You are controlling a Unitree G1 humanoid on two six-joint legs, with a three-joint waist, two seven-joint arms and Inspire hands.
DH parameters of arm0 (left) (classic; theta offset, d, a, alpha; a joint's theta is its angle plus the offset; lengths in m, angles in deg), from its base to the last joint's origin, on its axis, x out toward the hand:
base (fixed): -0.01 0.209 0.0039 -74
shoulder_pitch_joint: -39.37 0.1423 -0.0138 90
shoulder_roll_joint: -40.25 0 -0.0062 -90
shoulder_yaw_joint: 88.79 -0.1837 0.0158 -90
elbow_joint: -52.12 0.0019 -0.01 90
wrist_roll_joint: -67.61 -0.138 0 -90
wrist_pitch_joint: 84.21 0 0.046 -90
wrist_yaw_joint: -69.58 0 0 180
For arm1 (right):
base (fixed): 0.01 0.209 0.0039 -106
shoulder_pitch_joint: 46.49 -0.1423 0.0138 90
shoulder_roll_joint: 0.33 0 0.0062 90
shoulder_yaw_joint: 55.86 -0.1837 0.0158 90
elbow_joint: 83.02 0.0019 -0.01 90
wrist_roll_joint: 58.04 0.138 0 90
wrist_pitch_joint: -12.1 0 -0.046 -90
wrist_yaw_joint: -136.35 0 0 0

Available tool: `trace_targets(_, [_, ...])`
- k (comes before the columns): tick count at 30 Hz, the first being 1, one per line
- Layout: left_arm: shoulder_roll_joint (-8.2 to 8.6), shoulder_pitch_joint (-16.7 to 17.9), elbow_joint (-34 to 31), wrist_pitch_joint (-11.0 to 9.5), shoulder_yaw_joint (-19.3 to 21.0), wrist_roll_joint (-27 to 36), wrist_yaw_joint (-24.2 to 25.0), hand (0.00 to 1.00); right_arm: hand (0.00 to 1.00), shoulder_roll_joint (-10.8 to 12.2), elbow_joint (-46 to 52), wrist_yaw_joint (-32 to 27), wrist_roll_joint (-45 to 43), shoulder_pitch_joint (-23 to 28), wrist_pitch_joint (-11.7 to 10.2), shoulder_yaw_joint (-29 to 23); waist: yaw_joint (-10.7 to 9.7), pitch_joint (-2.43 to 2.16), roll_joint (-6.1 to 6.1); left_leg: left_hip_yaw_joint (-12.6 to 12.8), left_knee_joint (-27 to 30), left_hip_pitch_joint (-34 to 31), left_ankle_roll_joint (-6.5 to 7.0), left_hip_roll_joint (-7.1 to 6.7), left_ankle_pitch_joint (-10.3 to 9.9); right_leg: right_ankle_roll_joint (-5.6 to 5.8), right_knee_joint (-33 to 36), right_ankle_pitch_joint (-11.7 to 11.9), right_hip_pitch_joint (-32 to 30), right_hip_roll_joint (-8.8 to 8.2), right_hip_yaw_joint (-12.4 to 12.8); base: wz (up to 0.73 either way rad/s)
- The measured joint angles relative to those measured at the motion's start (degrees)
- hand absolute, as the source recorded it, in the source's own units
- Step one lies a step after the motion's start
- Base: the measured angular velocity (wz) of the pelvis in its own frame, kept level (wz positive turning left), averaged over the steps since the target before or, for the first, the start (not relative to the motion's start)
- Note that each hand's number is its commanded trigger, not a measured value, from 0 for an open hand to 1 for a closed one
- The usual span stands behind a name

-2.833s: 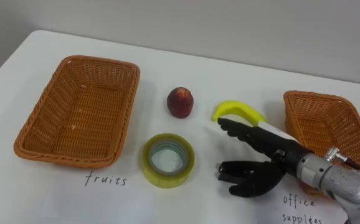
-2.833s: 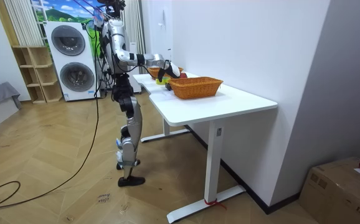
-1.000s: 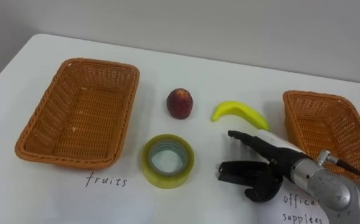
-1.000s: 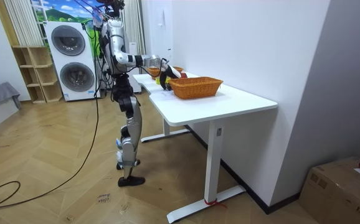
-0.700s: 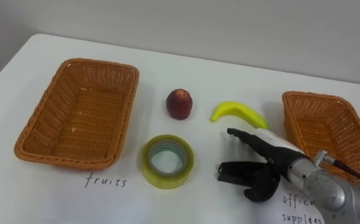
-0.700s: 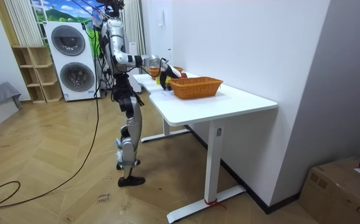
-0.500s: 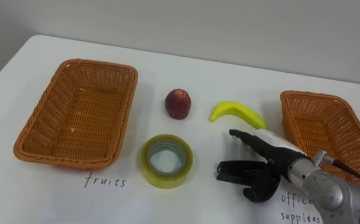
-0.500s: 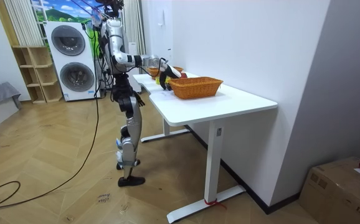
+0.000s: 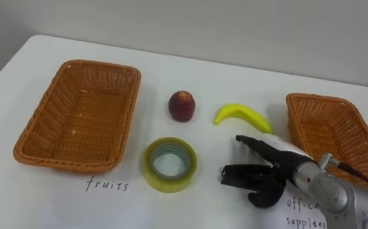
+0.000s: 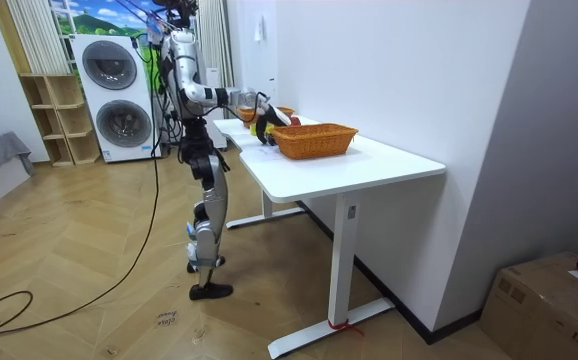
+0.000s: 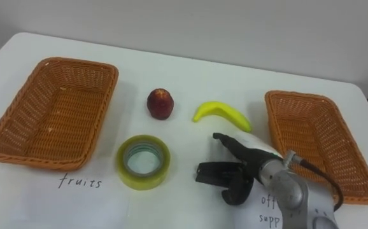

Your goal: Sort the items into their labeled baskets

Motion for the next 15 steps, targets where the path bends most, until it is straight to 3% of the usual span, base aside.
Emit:
trace_targets(7, [0.0, -0.02, -0.23, 1.0, -0.02, -0.9, -0.13, 0.0, 0.0, -0.04, -1.2, -0.11, 0.22, 0.44, 0.02, 0.12, 0.02, -0.02, -0.03, -0.01, 0.18, 0.12, -0.1, 0.08, 0.06, -0.28, 0.02, 0.17, -0.02, 0.07, 0.06, 0.0])
trace_targets(8, [0.0, -0.05, -0.23, 1.24, -0.02, -0.9, -0.29, 0.0, 0.45, 0.01, -1.22, -0.26, 0.21, 0.6, 0.02, 0.23, 0.02, -0.02, -0.03, -0.01, 0.18, 0.12, -0.16, 0.1, 0.1, -0.33, 0.02, 0.2, -0.09, 0.08, 0.02, 0.0])
trace_targets(9, [0.01, -0.06, -0.23, 1.53, -0.02, -0.9, -0.58, 0.0, 1.0, 0.03, -1.22, -0.56, 0.21, 0.79, 0.01, 0.37, 0.05, -0.04, -0.05, -0.02, 0.18, 0.11, -0.21, 0.12, 0.14, -0.38, 0.02, 0.23, -0.13, 0.1, 0.01, 0.0])
trace_targets(15, [0.1, -0.14, -0.2, 2.1, -0.05, -0.88, -1.37, 0.0, 1.0, 0.24, -1.26, -3.55, -0.16, 1.12, 0.01, 0.95, 0.04, -0.11, -0.15, -0.03, 0.18, 0.05, -0.31, 0.15, 0.37, -0.56, -0.04, 0.34, -0.14, 0.16, -0.01, 0.0])
